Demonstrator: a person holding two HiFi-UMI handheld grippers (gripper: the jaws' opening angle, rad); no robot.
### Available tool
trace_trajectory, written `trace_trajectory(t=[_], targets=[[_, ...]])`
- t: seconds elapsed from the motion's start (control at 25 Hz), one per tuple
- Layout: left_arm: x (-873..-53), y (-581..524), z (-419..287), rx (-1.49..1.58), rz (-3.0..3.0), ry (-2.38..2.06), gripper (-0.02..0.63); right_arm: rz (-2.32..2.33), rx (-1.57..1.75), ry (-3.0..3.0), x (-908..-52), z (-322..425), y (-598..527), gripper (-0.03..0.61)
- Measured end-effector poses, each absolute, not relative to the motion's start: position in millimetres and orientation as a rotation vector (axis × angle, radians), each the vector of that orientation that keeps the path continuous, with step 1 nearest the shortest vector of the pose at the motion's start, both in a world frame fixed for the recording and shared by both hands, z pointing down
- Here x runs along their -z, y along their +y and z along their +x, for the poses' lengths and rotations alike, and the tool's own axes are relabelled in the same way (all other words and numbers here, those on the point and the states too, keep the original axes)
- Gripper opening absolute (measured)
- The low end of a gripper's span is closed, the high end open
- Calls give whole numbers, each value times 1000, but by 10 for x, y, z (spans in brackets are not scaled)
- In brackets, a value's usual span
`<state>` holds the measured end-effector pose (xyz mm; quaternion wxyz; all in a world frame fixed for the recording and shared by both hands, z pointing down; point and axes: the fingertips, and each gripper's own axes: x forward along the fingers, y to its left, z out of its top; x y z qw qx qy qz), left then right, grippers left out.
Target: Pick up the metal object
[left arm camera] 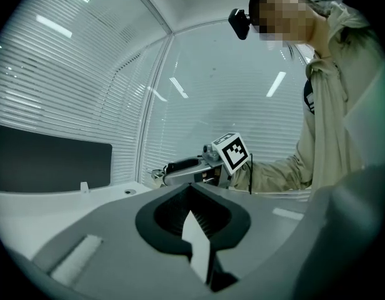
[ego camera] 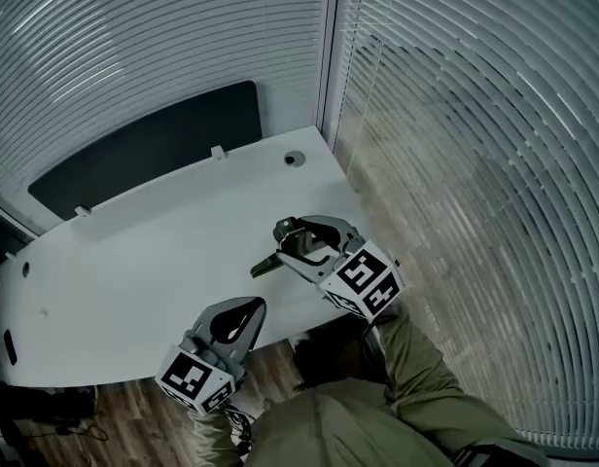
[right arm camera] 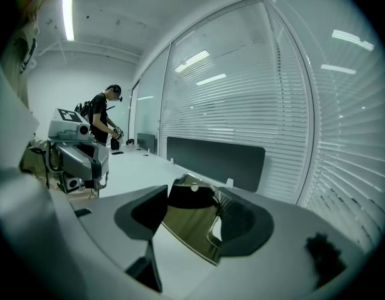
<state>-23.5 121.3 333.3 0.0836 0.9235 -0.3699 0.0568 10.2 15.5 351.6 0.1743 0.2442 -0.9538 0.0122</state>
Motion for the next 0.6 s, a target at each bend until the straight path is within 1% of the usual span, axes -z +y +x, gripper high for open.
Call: trace_trajectory(t=[0.4,0.6], targets=[[-3230,2211,-31,-145,2797,-1104,6,742,11,-2731,-3288,356,1227,262],[-3159,2485,21,-142,2818,-1124,6,746,33,-2753,-3193,431,1495,259]])
